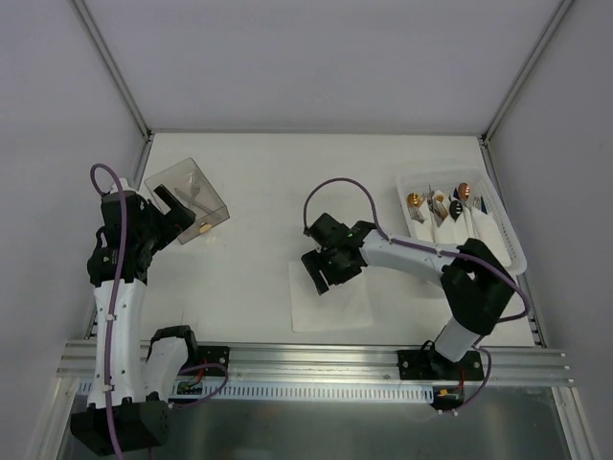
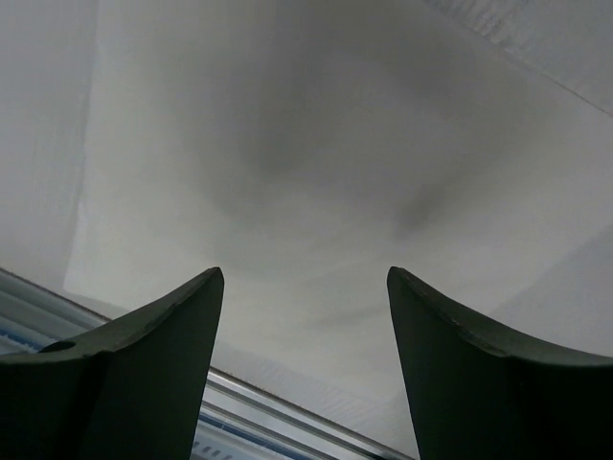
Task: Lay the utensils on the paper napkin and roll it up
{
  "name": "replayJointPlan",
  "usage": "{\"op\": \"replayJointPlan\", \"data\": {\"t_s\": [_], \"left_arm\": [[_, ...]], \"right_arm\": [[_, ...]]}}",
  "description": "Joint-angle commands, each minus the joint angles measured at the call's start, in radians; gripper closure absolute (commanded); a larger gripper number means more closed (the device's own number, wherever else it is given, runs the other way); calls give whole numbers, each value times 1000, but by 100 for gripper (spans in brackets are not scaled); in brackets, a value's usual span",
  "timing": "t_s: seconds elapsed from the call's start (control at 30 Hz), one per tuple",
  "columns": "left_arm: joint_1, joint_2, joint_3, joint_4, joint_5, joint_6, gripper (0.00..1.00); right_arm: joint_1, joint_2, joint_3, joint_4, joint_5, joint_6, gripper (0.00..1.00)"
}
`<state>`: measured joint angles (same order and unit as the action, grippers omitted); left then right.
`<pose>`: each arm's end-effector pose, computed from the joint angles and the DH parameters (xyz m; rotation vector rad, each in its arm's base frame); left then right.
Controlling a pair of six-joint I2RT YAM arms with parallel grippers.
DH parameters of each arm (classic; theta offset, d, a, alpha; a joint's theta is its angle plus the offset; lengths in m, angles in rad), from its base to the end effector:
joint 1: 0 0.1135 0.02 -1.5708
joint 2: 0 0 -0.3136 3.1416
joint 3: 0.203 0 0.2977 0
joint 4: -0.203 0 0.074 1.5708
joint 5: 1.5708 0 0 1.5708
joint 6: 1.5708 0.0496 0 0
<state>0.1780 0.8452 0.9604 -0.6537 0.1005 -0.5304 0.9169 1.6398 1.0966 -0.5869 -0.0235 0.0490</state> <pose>0.1983 0.0306 0.3780 -0.6790 2.0107 -0.3161 0.2272 0.2983 0.2152 -1.1607 2.4875 0.3141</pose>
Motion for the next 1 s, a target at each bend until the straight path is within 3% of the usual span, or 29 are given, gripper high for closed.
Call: {"op": "replayJointPlan", "data": {"t_s": [0.0, 0.2, 0.4, 0.67, 0.97], "left_arm": [[6, -52, -23, -23, -39, -22, 1], [5, -90, -43, -53, -53, -13, 1], [5, -71, -42, -54, -51, -2, 1], [6, 32, 20, -54, -41, 36, 1], [5, 187, 144, -52, -33, 70, 1]], "right_arm": [[-3, 77, 63, -13, -9, 78, 27], [-23, 219, 107, -13, -58, 94, 26], [-29, 327, 198, -27, -53, -21, 22], [-62, 452, 429, -85, -20, -294, 19], [-95, 580, 696, -234, -27, -393, 16]]}}
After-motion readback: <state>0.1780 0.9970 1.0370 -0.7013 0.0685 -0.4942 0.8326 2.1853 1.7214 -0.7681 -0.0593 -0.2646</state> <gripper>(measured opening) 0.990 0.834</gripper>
